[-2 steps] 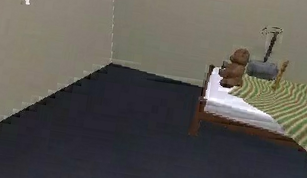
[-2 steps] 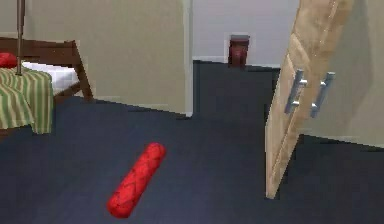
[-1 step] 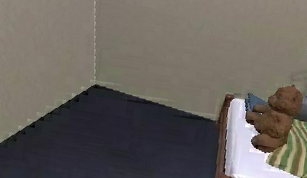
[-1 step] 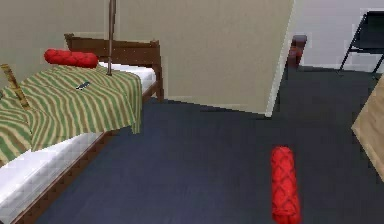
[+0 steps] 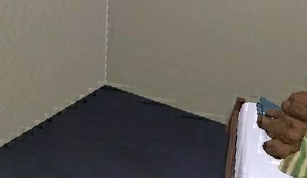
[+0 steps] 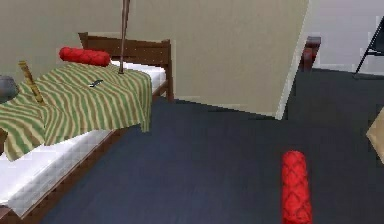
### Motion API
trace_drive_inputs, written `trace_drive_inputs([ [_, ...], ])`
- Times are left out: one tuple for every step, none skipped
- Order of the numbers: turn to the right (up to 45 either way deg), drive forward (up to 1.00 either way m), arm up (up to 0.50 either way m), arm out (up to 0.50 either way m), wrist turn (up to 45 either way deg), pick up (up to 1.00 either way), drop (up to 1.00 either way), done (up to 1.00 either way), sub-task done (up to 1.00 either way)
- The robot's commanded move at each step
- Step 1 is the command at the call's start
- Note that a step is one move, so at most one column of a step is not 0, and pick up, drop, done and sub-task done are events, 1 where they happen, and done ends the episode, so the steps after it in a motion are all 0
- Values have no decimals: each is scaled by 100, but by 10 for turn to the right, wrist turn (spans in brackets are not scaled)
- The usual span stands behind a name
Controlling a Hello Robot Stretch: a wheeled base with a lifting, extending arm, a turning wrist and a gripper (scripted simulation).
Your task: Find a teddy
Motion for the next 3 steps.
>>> trace_drive_inputs([
  [0,60,0,0,0,0,0,0,0],
  [450,0,0,0,0,0,0,0,0],
  [90,0,0,0,0,0,0,0,0],
])
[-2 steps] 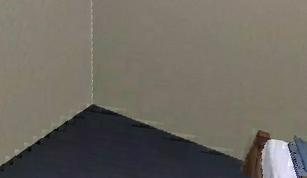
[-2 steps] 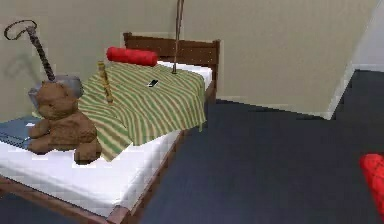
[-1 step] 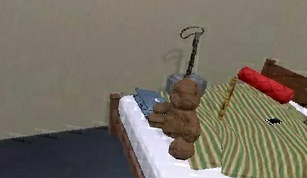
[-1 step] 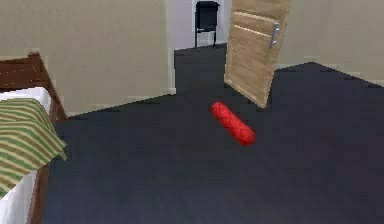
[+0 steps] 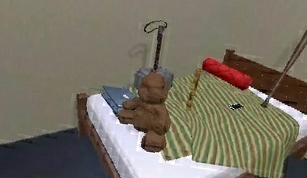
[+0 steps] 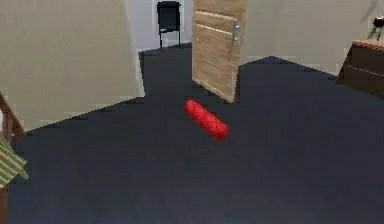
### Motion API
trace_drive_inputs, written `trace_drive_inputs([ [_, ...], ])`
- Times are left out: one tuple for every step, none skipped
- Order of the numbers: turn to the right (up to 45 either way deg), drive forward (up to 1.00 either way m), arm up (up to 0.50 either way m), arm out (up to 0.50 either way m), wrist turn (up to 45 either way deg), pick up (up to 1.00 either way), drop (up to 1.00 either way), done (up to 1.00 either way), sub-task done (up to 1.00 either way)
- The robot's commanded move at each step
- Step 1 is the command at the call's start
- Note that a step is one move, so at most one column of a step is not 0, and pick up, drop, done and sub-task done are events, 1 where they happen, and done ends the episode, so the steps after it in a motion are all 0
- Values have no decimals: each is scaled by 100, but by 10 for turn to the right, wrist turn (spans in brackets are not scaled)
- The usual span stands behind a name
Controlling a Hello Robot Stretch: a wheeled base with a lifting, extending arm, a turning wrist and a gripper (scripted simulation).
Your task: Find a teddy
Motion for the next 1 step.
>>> trace_drive_inputs([
  [0,0,0,0,0,0,0,100,0],
])
